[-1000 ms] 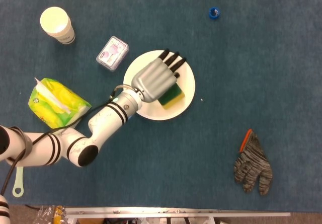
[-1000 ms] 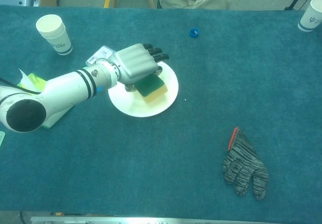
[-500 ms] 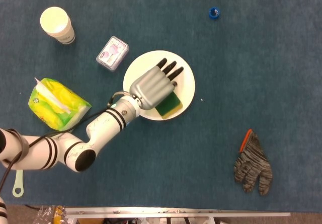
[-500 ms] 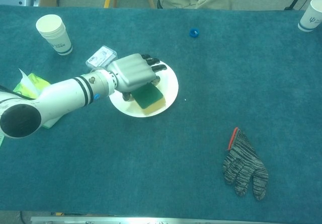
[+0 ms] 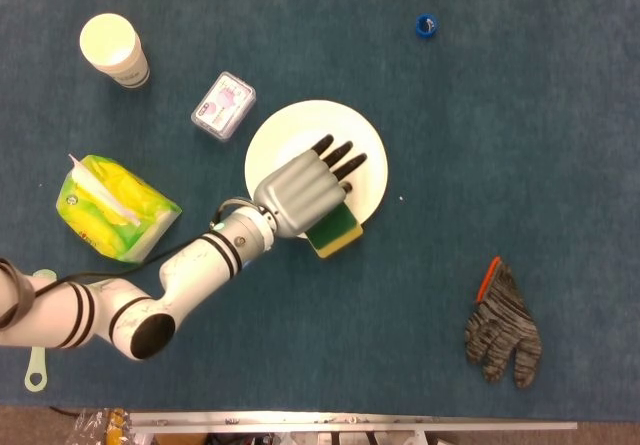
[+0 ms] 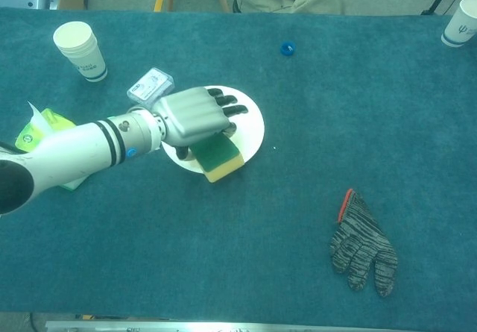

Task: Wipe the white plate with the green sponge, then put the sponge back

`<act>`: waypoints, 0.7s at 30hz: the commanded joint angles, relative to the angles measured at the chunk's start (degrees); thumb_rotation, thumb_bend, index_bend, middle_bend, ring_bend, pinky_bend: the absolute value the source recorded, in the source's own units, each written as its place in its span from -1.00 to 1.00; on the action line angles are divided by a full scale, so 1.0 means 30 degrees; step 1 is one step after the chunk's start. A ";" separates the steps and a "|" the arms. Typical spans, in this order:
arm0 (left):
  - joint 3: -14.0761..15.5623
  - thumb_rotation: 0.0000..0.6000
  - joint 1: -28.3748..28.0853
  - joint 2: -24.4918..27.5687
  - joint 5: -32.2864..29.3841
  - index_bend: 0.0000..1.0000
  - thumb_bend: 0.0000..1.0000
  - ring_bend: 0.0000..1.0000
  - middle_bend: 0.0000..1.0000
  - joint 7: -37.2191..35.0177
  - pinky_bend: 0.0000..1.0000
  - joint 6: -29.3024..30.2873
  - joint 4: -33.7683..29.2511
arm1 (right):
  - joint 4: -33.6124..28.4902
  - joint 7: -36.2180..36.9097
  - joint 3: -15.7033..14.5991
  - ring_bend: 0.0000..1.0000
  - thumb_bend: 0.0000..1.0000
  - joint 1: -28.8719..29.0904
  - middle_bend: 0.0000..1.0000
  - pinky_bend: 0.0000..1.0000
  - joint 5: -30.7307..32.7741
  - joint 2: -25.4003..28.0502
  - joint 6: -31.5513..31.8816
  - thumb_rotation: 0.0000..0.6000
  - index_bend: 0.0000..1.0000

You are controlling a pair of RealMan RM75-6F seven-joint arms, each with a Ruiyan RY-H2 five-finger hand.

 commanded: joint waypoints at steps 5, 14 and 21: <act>0.0114 1.00 0.0393 0.0933 0.0152 -0.19 -0.51 -1.00 -0.92 -0.0002 -0.89 0.0810 -0.0319 | 0.0017 0.0001 0.0005 -1.00 -0.60 0.0024 -0.95 -0.58 -0.0019 -0.0049 -0.0003 1.00 -1.00; 0.0739 1.00 0.1187 0.2019 0.0921 -0.19 -0.51 -1.00 -0.92 -0.0026 -0.89 0.1581 0.0148 | -0.0033 -0.0033 -0.0015 -1.00 -0.60 0.0108 -0.96 -0.58 -0.0194 -0.0132 -0.0015 1.00 -1.00; 0.0921 1.00 0.1865 0.2909 0.0939 -0.19 -0.51 -1.00 -0.92 -0.0482 -0.89 0.1811 0.0354 | -0.0066 -0.0068 -0.0032 -1.00 -0.60 0.0137 -0.96 -0.58 -0.0230 -0.0128 -0.0037 1.00 -1.00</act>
